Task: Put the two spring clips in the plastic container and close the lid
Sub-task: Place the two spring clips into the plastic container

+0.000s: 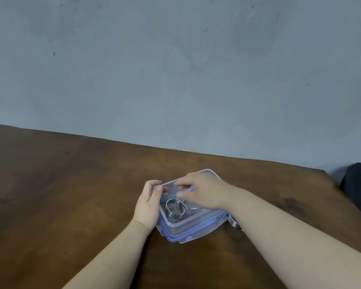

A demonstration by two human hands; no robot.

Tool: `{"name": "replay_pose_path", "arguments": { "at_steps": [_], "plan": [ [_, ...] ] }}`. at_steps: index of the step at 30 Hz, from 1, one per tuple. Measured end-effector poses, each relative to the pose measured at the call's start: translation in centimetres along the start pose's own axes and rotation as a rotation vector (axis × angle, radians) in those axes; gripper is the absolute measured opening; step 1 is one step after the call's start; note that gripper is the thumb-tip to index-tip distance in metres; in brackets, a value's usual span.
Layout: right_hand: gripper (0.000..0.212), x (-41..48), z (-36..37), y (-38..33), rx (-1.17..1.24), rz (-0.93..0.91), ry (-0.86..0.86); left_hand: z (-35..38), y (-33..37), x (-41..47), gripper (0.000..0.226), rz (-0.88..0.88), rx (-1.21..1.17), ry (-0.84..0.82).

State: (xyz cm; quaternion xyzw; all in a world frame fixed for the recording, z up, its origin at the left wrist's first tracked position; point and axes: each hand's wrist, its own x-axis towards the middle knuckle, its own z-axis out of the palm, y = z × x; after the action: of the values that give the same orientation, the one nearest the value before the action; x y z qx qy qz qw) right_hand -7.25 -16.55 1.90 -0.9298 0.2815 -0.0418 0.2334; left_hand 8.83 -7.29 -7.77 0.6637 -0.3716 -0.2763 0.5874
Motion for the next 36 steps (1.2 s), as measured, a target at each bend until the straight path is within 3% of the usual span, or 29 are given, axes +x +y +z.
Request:
{"name": "replay_pose_path", "arguments": {
  "at_steps": [4, 6, 8, 12, 18, 22, 24, 27, 29, 32, 35, 36],
  "plan": [
    [0.017, -5.5, -2.4, 4.5, 0.191, 0.084, 0.496, 0.1, 0.0, -0.5, 0.017, -0.022, -0.022, 0.03],
    [0.028, -8.6, -2.2, 7.1, 0.157, 0.127, 0.625, 0.1, 0.3, -1.0, 0.015, -0.034, -0.038, 0.046],
    [0.041, -10.8, -1.2, 9.3, 0.049, 0.123, 0.517, 0.2, 0.4, -1.8, 0.014, -0.031, -0.034, 0.044],
    [0.05, -12.7, -0.2, 10.3, -0.045, 0.125, 0.131, 0.3, 0.8, -3.5, 0.047, -0.012, 0.003, 0.012],
    [0.056, -11.2, -1.0, 9.2, -0.17, 0.145, -0.048, 0.4, 0.9, -4.8, 0.073, -0.014, -0.032, 0.001],
    [0.061, -10.6, -0.6, 9.7, -0.242, 0.185, -0.142, 0.7, 1.1, -5.2, 0.057, -0.002, -0.005, -0.057],
    [0.065, -10.7, 0.0, 10.1, -0.267, 0.195, -0.151, 0.6, 1.0, -5.1, 0.039, 0.0, 0.036, -0.099],
    [0.065, -11.5, 0.2, 9.7, -0.266, 0.214, -0.132, 0.6, 0.8, -4.3, 0.042, -0.043, 0.057, -0.13],
    [0.057, -12.6, -0.5, 8.9, -0.142, 0.27, -0.09, 1.0, 1.3, -3.9, 0.036, -0.057, 0.026, -0.133],
    [0.053, -14.6, -2.7, 7.7, 0.106, 0.286, 0.028, 1.6, 2.3, -3.2, 0.05, -0.095, -0.018, -0.171],
    [0.053, -15.0, -5.7, 4.9, 0.291, 0.157, 0.138, 2.0, 2.2, -2.2, 0.043, -0.104, 0.025, -0.192],
    [0.051, -14.6, -6.7, 3.6, 0.327, 0.098, 0.16, 2.3, 1.8, -1.9, 0.05, -0.105, 0.054, -0.207]
  ]
}}
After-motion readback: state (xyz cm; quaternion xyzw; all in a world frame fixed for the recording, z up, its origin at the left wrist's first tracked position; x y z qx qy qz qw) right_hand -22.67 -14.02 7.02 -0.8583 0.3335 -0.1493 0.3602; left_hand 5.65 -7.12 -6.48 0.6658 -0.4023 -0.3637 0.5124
